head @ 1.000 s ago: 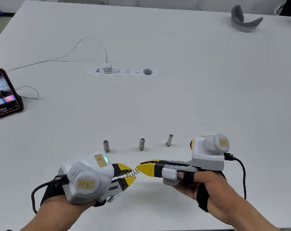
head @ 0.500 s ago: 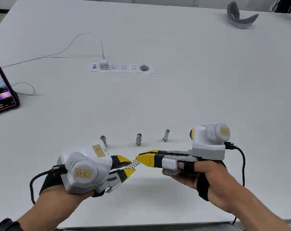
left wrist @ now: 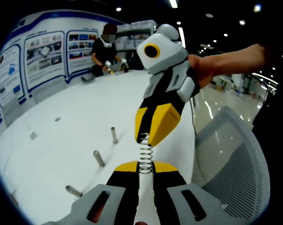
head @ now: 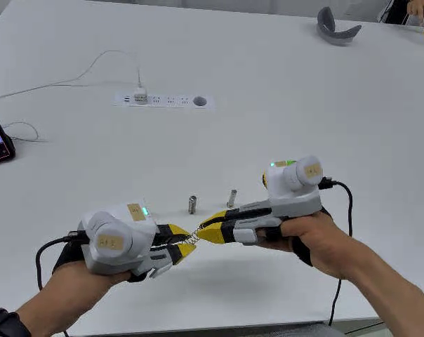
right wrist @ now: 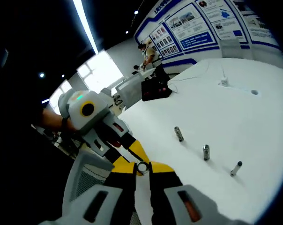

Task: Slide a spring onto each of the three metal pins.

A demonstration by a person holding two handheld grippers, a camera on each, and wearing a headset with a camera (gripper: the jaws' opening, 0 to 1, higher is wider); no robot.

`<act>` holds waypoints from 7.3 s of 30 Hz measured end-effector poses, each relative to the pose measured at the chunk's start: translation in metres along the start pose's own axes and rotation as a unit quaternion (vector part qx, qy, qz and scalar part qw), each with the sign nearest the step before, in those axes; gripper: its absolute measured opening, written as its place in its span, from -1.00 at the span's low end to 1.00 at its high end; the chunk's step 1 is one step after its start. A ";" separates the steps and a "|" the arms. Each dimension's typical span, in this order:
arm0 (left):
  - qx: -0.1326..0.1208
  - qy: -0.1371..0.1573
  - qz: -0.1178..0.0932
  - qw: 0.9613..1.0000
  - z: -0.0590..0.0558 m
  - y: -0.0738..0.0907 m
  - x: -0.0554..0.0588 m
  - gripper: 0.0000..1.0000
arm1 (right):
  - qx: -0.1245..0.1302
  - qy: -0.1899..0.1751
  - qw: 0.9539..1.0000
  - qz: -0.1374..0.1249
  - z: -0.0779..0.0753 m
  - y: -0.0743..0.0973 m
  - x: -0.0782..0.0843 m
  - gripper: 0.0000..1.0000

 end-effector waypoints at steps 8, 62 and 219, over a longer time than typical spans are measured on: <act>0.012 0.003 -0.021 1.000 0.001 -0.002 -0.014 -0.81 | -0.005 0.067 0.996 0.053 0.002 0.008 -0.018 -0.76; 0.028 0.006 -0.034 0.999 -0.006 -0.002 -0.018 -0.70 | -0.018 0.183 0.969 0.162 0.005 0.018 -0.010 -0.75; -0.205 0.189 -0.004 0.960 0.038 0.110 0.072 0.38 | 0.120 0.179 0.922 0.320 -0.155 -0.012 0.023 -0.74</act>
Point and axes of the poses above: the centre of the closed fingertips' face, and the gripper's own axes: y roughly backward along the fingers, z roughly to its left, x roughly out of its underside, the point moved 7 cm from there along y, roughly backward along the fingers, and after that the axes turned 1 degree about -x, right-handed, at the moved point
